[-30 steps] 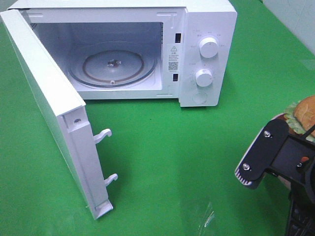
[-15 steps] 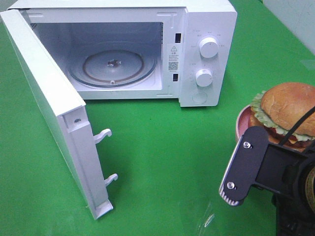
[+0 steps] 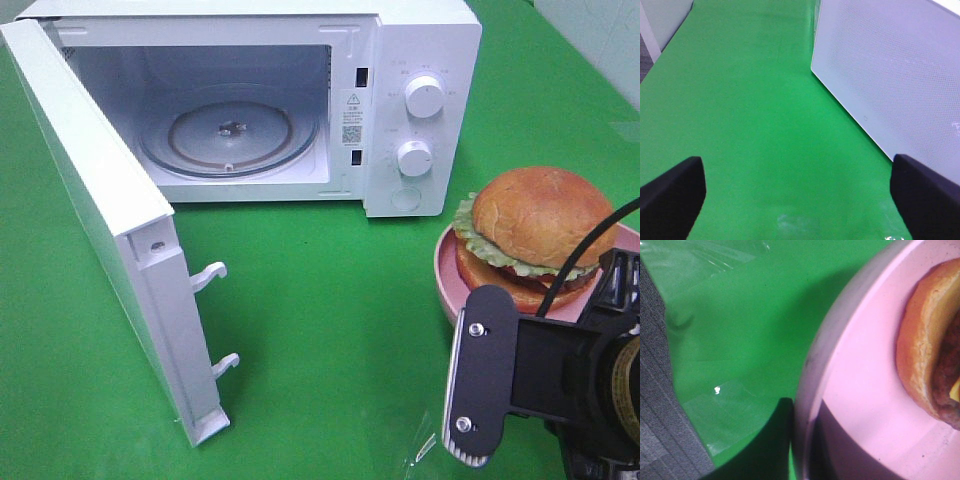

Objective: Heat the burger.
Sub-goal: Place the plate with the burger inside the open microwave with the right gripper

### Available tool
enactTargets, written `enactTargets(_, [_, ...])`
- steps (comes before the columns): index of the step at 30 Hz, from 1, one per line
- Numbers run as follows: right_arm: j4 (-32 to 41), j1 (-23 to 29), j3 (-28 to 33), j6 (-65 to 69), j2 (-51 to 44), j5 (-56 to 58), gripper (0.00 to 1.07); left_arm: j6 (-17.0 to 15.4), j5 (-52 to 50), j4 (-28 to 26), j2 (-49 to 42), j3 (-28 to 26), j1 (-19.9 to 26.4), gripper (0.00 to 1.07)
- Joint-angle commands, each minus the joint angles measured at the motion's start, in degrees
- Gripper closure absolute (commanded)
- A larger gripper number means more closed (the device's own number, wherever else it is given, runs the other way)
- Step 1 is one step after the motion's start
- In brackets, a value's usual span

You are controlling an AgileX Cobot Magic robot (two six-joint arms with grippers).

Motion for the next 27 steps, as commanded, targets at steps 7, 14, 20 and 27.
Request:
enactTargets(7, [-6.65, 0.11, 0.06, -4.93, -0.46, -0.86, 1.01, -0.46, -0.97, -0.4, -0.86, -0.06, 0.06, 0.15])
enactTargets(14, [-7.51, 0.11, 0.06, -9.97, -0.46, -4.53, 1.0, -0.46, -0.97, -0.4, -0.86, -0.06, 0.06, 0.15])
enactTargets(20, [-7.96, 0.11, 0.06, -12.83, -0.46, -6.93, 0.99, -0.46, -0.97, -0.4, -0.86, -0.06, 0.06, 0.15])
enactTargets(27, [-10.31, 0.11, 0.06, -16.44, -0.46, -10.49, 0.98, -0.46, -0.97, -0.4, -0.86, -0.06, 0.06, 0.15])
